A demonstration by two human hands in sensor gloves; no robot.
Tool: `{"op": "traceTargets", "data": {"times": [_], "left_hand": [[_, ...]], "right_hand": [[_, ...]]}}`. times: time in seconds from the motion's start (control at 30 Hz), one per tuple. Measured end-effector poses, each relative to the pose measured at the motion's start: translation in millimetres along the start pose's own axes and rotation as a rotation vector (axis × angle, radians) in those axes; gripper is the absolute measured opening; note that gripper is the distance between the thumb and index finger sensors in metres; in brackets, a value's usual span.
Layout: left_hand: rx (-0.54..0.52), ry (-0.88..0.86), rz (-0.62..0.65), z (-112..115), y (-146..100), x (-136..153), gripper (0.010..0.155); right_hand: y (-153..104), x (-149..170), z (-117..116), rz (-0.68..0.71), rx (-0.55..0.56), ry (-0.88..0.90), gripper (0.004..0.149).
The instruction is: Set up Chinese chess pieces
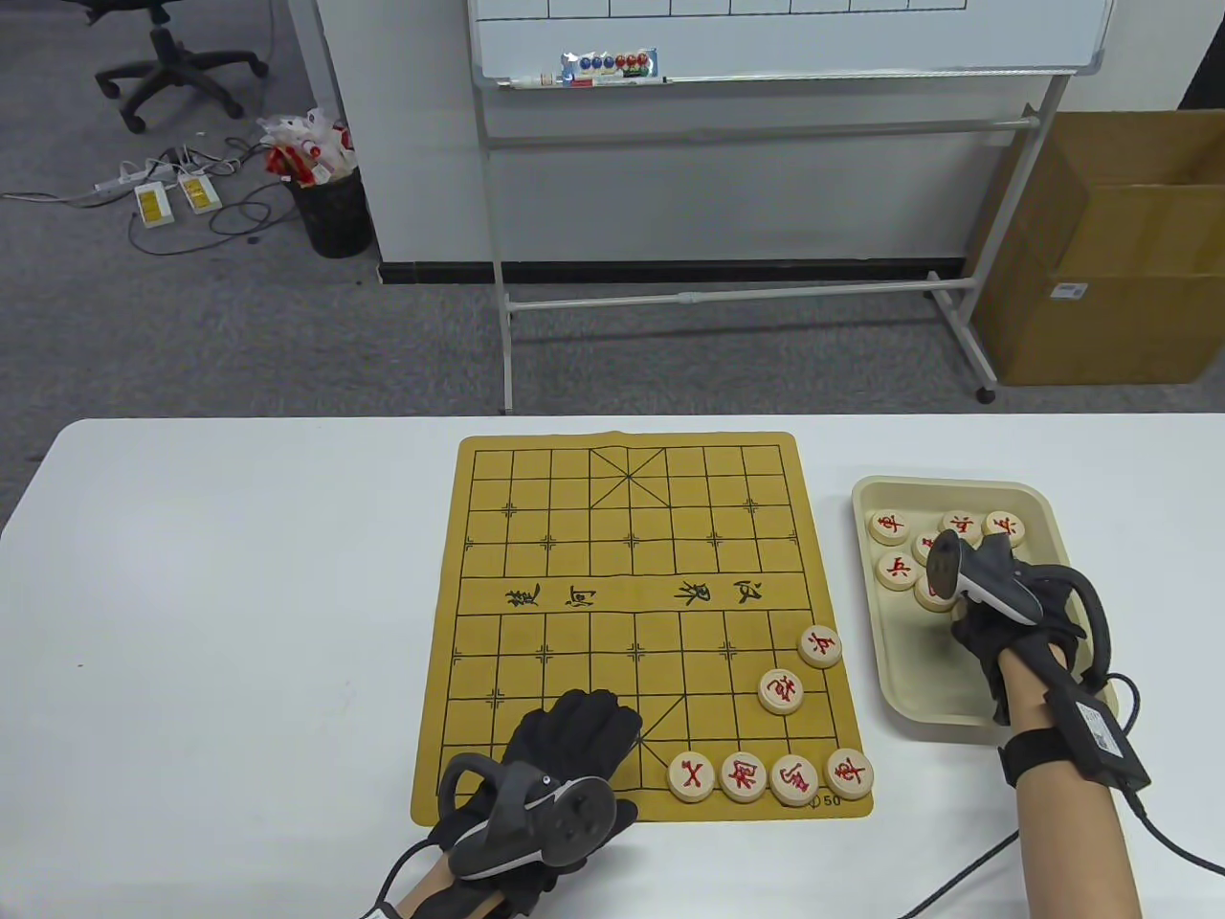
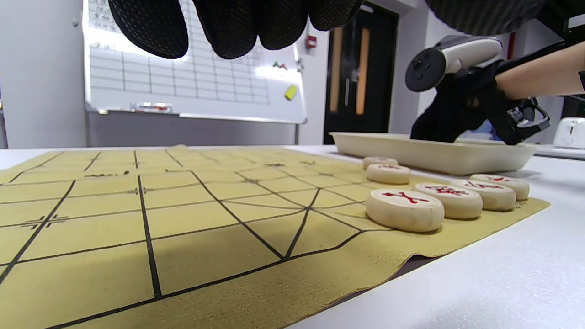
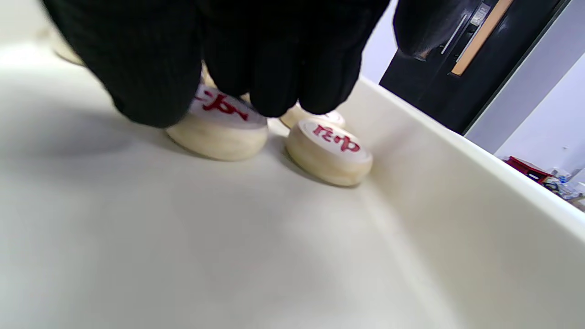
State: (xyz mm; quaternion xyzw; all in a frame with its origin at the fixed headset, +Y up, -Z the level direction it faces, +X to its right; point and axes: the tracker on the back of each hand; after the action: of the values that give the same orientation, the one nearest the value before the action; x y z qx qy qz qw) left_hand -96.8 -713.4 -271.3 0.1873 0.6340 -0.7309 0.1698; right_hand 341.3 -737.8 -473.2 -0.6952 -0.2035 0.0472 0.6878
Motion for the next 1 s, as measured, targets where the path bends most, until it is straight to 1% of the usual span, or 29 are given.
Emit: {"op": "traceTargets", "data": {"times": [0.2, 0.5, 0.57, 0.83, 0.93, 1.0], "left_hand": [[0.000, -0.008, -0.003, 0.1, 0.0, 0.7, 0.083], [0.003, -0.007, -0.003, 0.5, 0.3, 1.2, 0.083], [0.004, -0.008, -0.002, 0.6, 0.4, 1.2, 0.083], [-0.002, -0.009, -0.006, 0.4, 0.3, 1.6, 0.083], [0.001, -0.007, -0.006, 0.5, 0.4, 1.5, 0.083], [0.002, -0.005, -0.005, 0.4, 0.4, 1.3, 0.083]], "right_hand": [[-0.5, -3.3, 0.3, 0.003, 0.003, -0.034, 0.068], [0.8, -3.3, -1.5, 0.013, 0.007, -0.023, 0.066], [1.1, -3.3, -2.3, 0.018, 0.001, -0.017, 0.069], [-0.2, -4.7, -1.9, 0.025, -0.016, -0.028, 0.069], [-1.0, -5.8, -2.7, 0.030, -0.031, -0.037, 0.072], [-1.0, -7.2, -3.4, 0.036, -0.039, -0.049, 0.070]]}}
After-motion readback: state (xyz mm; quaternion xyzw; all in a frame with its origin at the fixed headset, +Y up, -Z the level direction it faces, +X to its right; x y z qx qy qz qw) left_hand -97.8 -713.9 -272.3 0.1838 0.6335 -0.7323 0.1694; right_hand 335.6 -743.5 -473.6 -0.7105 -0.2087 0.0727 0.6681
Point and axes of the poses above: the tracker on the back of each hand, its own x axis roughly to the little-finger side, its own y axis roughly from the wrist to the fingertips, z = x × y, and after that the axes turned 14 degrees about x, right-handed
